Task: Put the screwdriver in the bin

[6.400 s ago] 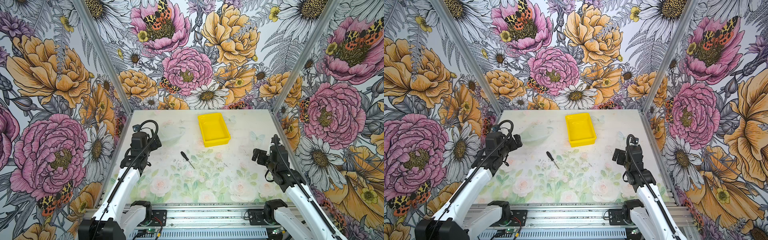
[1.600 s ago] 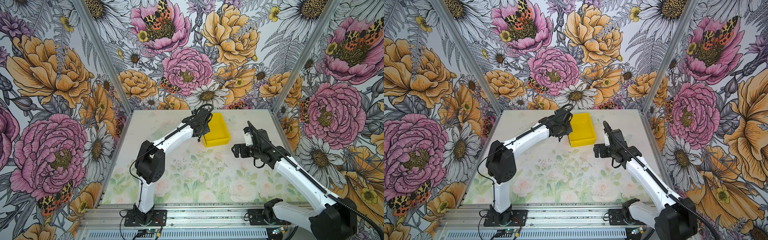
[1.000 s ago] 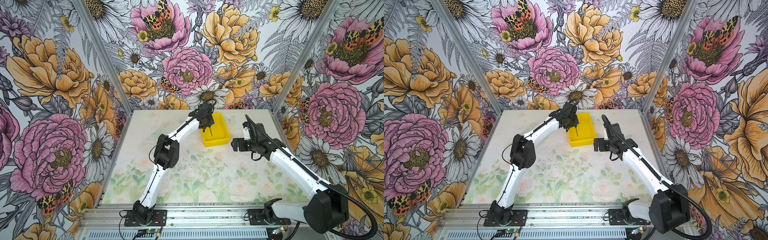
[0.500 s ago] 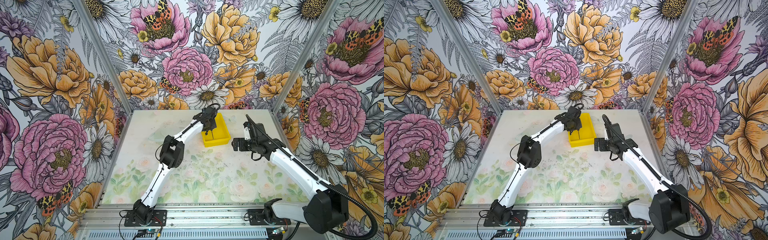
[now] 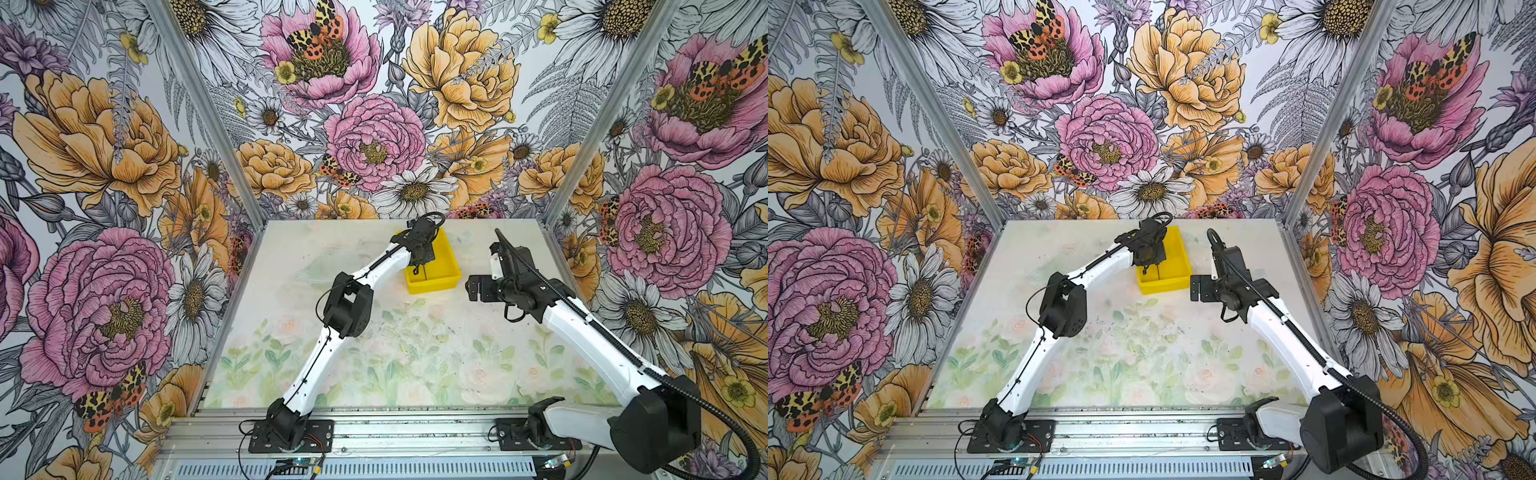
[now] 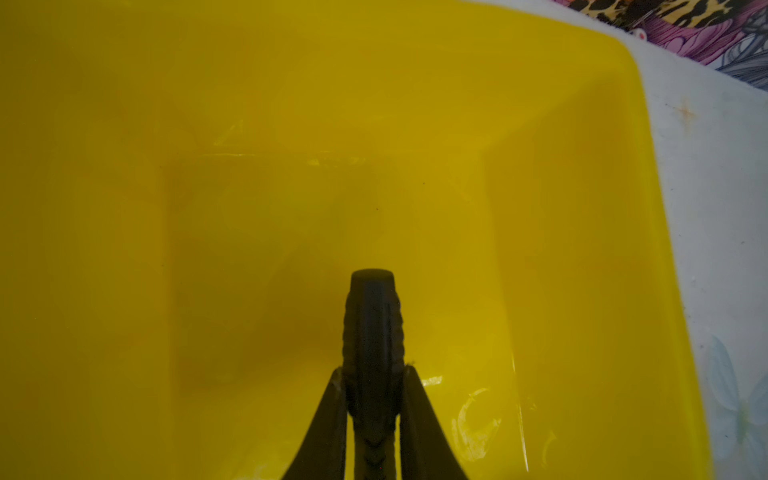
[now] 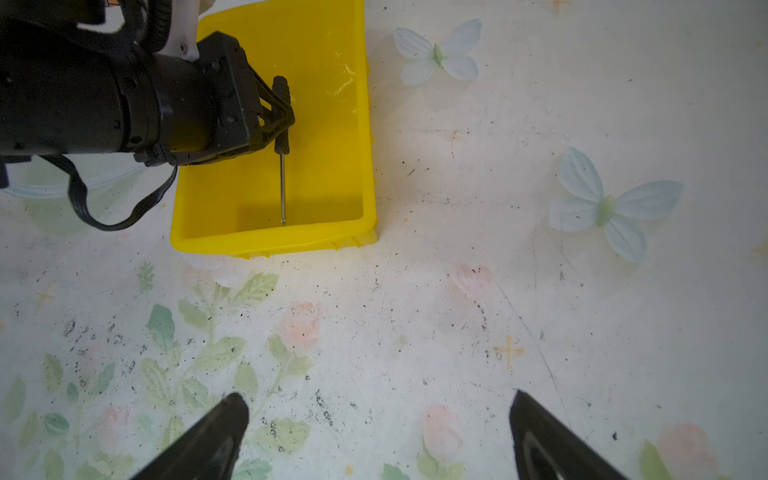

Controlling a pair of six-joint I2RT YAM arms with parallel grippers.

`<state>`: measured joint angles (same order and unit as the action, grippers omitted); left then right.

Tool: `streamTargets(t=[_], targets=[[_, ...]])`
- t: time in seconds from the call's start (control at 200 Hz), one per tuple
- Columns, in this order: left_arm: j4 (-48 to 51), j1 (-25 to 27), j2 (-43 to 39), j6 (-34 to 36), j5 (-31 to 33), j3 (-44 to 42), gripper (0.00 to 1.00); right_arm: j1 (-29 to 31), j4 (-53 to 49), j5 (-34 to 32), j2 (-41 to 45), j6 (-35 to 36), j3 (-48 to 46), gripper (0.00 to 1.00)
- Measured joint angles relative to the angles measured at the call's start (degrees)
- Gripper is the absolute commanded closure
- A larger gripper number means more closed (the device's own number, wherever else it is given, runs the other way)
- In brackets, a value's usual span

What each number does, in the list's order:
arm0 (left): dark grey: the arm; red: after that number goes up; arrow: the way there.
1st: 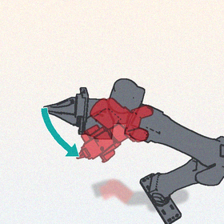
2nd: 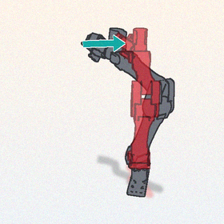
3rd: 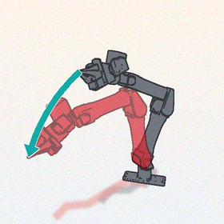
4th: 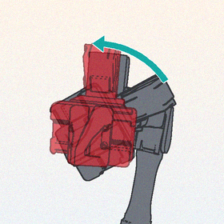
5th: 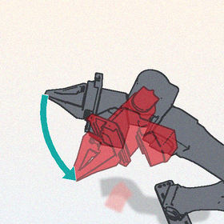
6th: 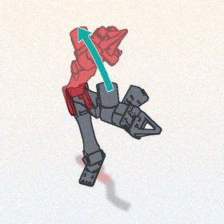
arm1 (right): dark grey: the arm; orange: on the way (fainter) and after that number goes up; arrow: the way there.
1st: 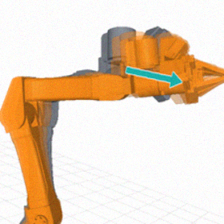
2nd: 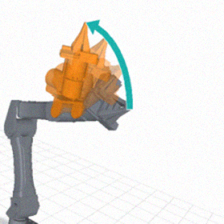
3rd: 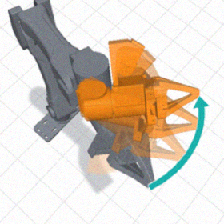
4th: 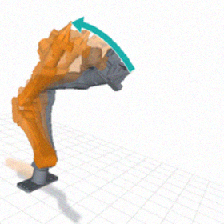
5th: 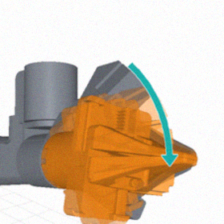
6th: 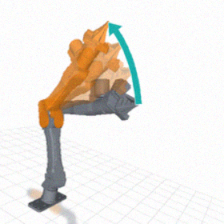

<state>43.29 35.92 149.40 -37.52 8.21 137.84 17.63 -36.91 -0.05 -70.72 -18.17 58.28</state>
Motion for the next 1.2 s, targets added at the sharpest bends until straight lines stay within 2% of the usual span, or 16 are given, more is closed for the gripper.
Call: streamTargets(t=[0.125,0.29,0.681,0.906,1.201], targets=[[0.0,0.0,0.0,0.0,0.2,0.1,0.74,-0.1,0.0,-0.3,1.0,0.1,0.0,0.0],[0.0,0.2,0.0,0.5,0.4,0.3,0.6,-0.1,0.0,-0.4,1.4,0.2,0.0,0.01],[0.0,0.5,-2.0,1.4,1.5,0.1,0.51,-0.5,0.0,-1.0,2.2,1.3,0.0,0.0],[-0.2,2.1,-14.5,2.7,3.6,-9.6,0.5,-0.5,0.0,-1.0,4.3,2.0,0.0,0.01],[-1.7,6.9,-34.2,4.5,9.7,-30.7,0.36,-0.5,0.3,-0.7,10.3,2.4,-3.8,0.0]])
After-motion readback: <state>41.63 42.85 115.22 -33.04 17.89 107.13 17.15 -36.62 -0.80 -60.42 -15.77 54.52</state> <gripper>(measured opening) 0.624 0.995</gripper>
